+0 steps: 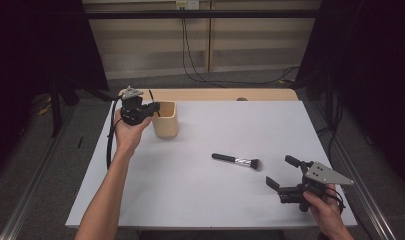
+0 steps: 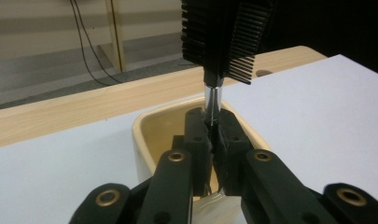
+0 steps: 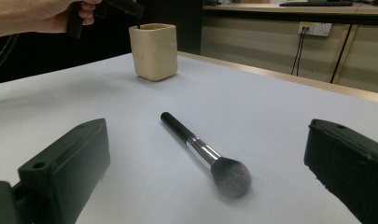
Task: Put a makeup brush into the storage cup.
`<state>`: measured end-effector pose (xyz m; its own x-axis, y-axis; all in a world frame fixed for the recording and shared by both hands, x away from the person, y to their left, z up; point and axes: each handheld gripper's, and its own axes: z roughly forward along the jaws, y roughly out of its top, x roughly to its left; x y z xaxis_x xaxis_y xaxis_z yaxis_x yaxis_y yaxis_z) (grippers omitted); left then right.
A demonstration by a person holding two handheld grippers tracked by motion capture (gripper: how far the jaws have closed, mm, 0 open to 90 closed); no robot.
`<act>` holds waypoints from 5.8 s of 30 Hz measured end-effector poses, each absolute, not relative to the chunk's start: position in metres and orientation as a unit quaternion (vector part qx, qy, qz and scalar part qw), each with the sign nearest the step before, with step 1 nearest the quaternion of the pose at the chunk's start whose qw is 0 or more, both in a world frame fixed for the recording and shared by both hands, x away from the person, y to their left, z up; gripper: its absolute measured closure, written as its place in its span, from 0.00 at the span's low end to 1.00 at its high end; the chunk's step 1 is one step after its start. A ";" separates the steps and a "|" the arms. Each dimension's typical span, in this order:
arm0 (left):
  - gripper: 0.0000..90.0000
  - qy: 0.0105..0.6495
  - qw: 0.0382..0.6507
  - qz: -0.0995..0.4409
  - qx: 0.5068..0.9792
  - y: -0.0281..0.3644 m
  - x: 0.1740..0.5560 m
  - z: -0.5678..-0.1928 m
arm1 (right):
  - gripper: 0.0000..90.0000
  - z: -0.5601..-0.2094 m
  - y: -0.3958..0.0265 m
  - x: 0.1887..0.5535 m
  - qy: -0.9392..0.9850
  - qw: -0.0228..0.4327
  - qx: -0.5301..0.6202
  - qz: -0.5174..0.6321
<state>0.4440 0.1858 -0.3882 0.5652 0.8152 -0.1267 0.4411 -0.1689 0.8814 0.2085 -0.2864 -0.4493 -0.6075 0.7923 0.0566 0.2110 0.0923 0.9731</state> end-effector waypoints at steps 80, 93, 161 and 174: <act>0.03 0.378 0.543 0.230 0.714 0.220 0.308 -0.399 | 0.00 -0.450 -0.290 0.210 0.689 0.258 0.373 0.565; 0.03 0.394 0.535 0.234 0.710 0.235 0.270 -0.409 | 0.00 -0.449 -0.290 0.208 0.689 0.258 0.373 0.565; 0.02 0.393 0.534 0.252 0.705 0.260 0.212 -0.428 | 0.00 -0.413 -0.277 0.241 0.729 0.207 0.349 0.552; 0.02 0.386 0.545 0.255 0.699 0.256 0.209 -0.425 | 0.00 -0.401 -0.266 0.273 0.737 0.178 0.332 0.562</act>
